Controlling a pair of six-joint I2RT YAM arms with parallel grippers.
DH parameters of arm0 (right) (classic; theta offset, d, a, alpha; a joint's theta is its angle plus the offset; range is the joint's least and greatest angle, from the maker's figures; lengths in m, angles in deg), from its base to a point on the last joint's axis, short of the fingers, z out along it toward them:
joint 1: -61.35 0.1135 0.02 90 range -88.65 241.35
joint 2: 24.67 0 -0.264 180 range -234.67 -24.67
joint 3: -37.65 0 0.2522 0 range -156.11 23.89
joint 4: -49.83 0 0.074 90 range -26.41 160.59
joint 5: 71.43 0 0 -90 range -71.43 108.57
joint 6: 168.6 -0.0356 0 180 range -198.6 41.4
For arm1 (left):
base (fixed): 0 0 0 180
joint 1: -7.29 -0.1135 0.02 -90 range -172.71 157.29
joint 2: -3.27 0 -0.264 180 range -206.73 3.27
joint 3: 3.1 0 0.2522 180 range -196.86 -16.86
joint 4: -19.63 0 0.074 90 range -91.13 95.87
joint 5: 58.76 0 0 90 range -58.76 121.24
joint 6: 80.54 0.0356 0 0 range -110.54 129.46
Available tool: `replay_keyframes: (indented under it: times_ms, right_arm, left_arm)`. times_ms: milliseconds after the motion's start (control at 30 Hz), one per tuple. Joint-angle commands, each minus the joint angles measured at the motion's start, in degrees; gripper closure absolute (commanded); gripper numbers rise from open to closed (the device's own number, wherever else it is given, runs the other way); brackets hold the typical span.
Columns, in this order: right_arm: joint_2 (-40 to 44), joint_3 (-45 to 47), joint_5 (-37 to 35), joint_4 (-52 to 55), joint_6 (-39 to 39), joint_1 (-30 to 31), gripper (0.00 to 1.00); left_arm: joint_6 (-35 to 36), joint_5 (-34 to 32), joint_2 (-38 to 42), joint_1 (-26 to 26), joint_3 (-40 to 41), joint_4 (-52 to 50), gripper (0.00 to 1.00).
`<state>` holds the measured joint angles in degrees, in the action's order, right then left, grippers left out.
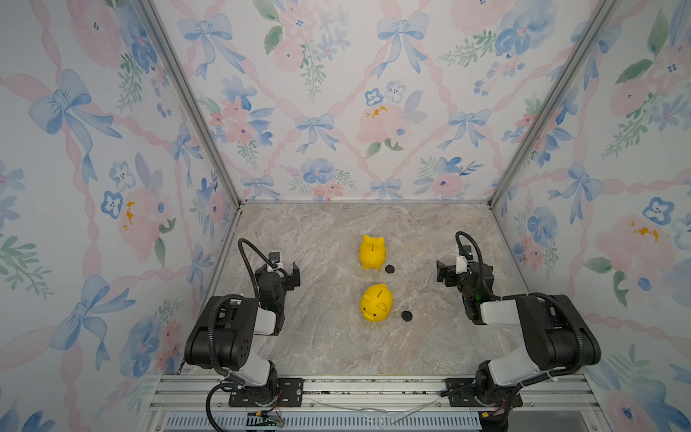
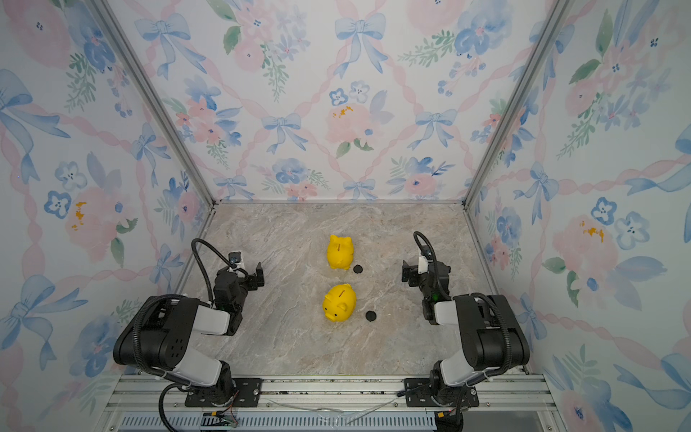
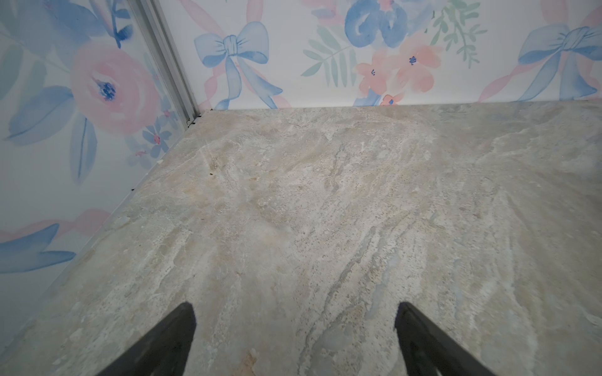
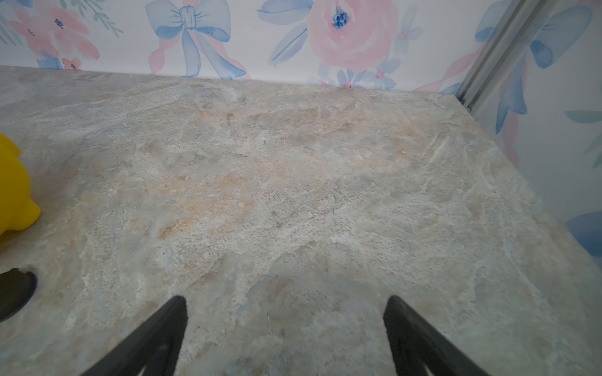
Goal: Open piggy banks
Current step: Reset both arms
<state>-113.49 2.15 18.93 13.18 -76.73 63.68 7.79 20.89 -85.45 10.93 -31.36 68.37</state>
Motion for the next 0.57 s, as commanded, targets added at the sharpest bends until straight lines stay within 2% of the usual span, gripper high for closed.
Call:
replay_keyframes:
  times_ms: [0,533]
  right_arm:
    - [0.4,-1.38,-2.38,0.43,-1.65,-0.79,0.04]
    - [0.66,-1.2,-3.71,0.45,-1.24,-0.02,0.04]
  left_arm:
    - [0.66,2.43,0.22,-0.61,-0.7,1.93,0.02]
    - [1.23,4.05,0.14,-0.65,-0.37,2.36,0.02]
